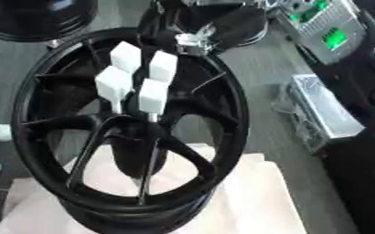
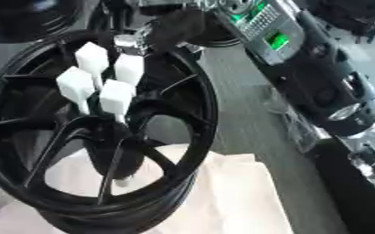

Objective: Pull the pin out of the wheel hub.

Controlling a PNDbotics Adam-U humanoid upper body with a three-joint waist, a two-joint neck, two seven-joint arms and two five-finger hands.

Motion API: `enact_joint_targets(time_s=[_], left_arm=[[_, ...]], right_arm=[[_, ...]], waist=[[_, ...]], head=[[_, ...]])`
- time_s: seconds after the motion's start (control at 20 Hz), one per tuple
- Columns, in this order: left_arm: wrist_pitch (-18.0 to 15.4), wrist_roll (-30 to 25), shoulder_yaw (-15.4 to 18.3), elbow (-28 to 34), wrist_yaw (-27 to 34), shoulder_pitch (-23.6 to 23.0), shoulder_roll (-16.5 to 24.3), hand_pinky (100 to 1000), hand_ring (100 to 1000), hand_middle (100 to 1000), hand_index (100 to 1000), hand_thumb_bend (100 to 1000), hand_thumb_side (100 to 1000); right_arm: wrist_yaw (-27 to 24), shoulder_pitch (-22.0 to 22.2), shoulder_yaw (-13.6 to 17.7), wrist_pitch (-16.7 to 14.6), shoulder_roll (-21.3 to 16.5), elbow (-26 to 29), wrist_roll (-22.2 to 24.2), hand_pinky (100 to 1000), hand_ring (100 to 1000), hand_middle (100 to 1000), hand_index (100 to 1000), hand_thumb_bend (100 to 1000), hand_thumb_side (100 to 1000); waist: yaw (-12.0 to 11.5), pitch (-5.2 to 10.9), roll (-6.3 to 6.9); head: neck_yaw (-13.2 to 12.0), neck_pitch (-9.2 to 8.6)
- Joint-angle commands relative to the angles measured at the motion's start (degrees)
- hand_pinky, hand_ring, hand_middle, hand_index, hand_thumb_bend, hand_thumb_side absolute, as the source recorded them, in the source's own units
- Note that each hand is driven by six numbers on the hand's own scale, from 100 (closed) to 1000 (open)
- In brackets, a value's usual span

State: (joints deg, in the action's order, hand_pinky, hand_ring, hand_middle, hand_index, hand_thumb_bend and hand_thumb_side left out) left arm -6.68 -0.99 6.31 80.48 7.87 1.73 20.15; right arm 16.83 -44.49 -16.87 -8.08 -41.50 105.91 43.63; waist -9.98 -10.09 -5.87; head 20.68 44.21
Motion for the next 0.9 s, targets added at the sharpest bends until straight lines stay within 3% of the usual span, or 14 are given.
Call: enact_joint_targets(time_s=[0.05, 0.4, 0.5, 0.55, 0.65, 0.75, 0.85, 0.9], left_arm=[[0.03, 0.23, 0.19, 0.44, -0.21, 0.2, 1.38, 901, 963, 970, 818, 141, 989], [0.13, 0.46, 0.22, 0.29, -0.34, 0.13, 1.35, 900, 961, 967, 817, 141, 995], [0.16, 0.47, 0.17, 0.25, -0.43, 0.16, 1.33, 900, 961, 967, 817, 142, 997], [0.18, 0.48, 0.15, 0.23, -0.46, 0.17, 1.32, 900, 961, 966, 817, 143, 998], [0.21, 0.48, 0.11, 0.19, -0.5, 0.21, 1.29, 900, 961, 966, 817, 143, 1000], [0.22, 0.49, 0.07, 0.16, -0.54, 0.26, 1.27, 900, 961, 966, 817, 144, 1000], [0.21, 0.52, 0.05, 0.14, -0.56, 0.29, 1.27, 900, 961, 966, 817, 144, 1000], [0.19, 0.54, 0.04, 0.13, -0.57, 0.3, 1.28, 900, 961, 966, 817, 144, 1000]], right_arm=[[1.98, -0.53, 0.45, -1.46, -0.68, -0.03, -0.46, 732, 732, 719, 849, 100, 1000], [6.46, -0.09, 0.6, -3.62, -0.35, -0.82, -2.38, 724, 712, 691, 873, 100, 994], [6.73, 0.1, 0.55, -4.06, -0.18, -1.21, -2.56, 717, 699, 671, 880, 100, 956], [6.69, 0.15, 0.57, -4.16, -0.09, -1.45, -2.61, 705, 679, 637, 892, 100, 839], [6.05, 0.25, 0.52, -3.92, 0.12, -2.06, -2.64, 689, 661, 624, 894, 100, 741], [4.85, 0.23, 0.42, -3.23, 0.28, -2.69, -2.38, 679, 645, 606, 897, 100, 535], [4.07, 0.22, 0.31, -2.51, 0.36, -3.27, -1.75, 678, 643, 605, 895, 100, 435], [3.86, 0.21, 0.28, -2.23, 0.4, -3.6, -1.28, 678, 643, 605, 894, 100, 429]], waist=[[0.07, 0.52, 0.29], [0.25, 0.31, 0.11], [0.34, 0.21, 0.05], [0.37, 0.18, 0.03], [0.38, 0.1, -0.03], [0.36, 0.04, -0.06], [0.34, -0.03, -0.07], [0.37, -0.07, -0.08]], head=[[0.16, -0.09], [0.4, -0.09], [0.52, -0.09], [0.57, -0.09], [0.68, -0.09], [0.79, -0.09], [0.89, -0.09], [0.9, -0.09]])
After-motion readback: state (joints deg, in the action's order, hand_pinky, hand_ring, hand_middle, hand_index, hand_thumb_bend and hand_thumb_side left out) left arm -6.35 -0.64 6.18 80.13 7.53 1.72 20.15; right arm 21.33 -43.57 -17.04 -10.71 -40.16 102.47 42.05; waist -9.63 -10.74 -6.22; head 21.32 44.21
